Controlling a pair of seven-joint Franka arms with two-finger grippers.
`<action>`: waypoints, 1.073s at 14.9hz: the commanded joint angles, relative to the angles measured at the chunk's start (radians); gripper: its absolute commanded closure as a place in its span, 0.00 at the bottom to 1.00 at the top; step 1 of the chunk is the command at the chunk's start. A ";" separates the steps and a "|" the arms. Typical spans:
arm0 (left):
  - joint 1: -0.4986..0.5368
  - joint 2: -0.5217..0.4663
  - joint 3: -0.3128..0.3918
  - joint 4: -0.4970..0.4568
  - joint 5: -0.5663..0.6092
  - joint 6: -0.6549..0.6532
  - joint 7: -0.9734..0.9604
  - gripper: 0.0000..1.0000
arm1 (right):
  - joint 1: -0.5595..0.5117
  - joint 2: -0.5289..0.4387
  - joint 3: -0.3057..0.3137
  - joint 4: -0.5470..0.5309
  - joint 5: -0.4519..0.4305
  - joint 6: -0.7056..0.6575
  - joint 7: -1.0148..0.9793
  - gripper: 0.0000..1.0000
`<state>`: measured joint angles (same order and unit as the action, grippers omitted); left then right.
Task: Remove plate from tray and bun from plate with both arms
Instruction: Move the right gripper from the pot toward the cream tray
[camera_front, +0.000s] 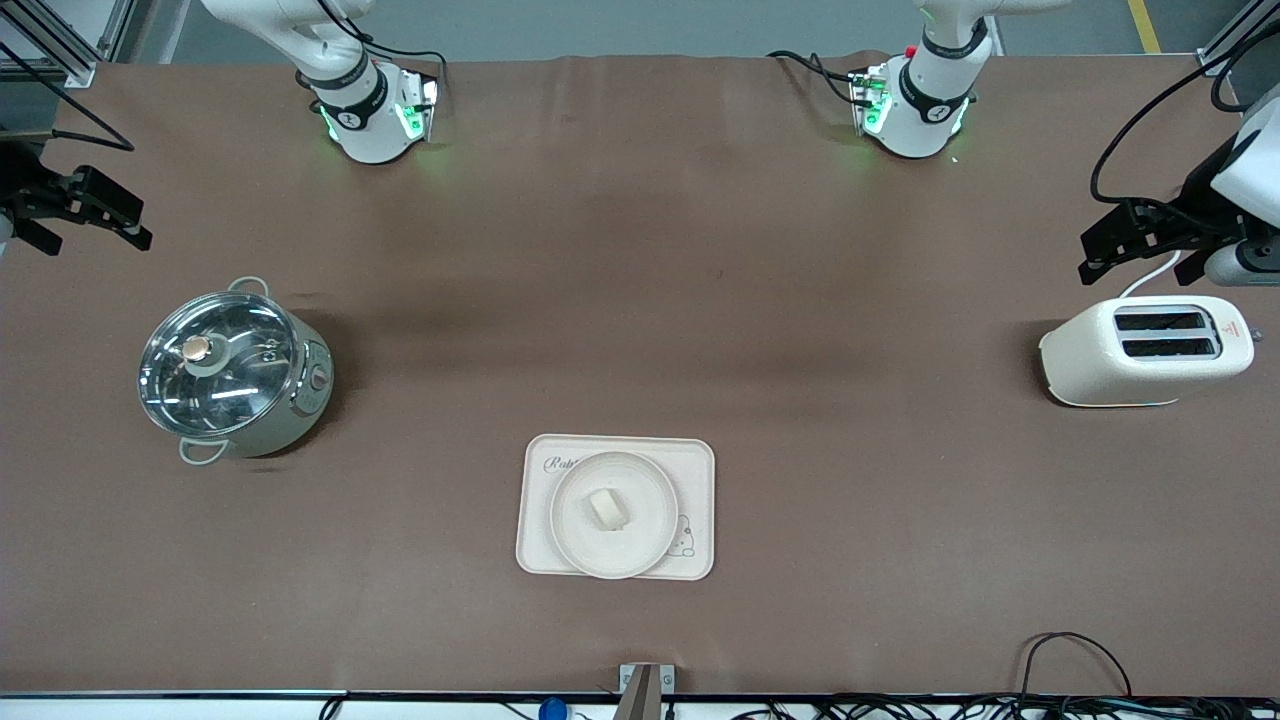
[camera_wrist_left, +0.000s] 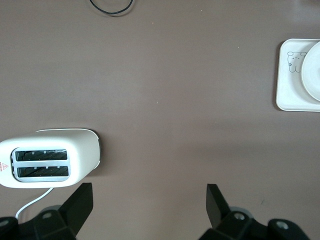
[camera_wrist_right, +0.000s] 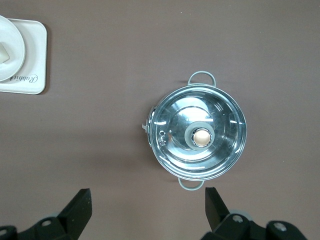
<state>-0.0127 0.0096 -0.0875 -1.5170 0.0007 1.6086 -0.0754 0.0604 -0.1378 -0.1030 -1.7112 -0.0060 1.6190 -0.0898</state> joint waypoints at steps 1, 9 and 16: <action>0.003 0.000 -0.003 0.017 0.010 -0.022 0.017 0.00 | -0.014 0.013 0.014 0.019 -0.003 -0.002 -0.011 0.00; -0.004 0.001 -0.006 0.018 0.033 -0.036 0.009 0.00 | 0.012 0.148 0.020 0.019 0.076 0.140 -0.002 0.00; -0.001 -0.008 -0.018 0.009 0.039 -0.046 0.006 0.00 | 0.119 0.446 0.019 0.160 0.242 0.300 0.051 0.00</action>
<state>-0.0156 0.0086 -0.0995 -1.5166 0.0192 1.5850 -0.0753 0.1420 0.2148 -0.0798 -1.6419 0.2067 1.9146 -0.0806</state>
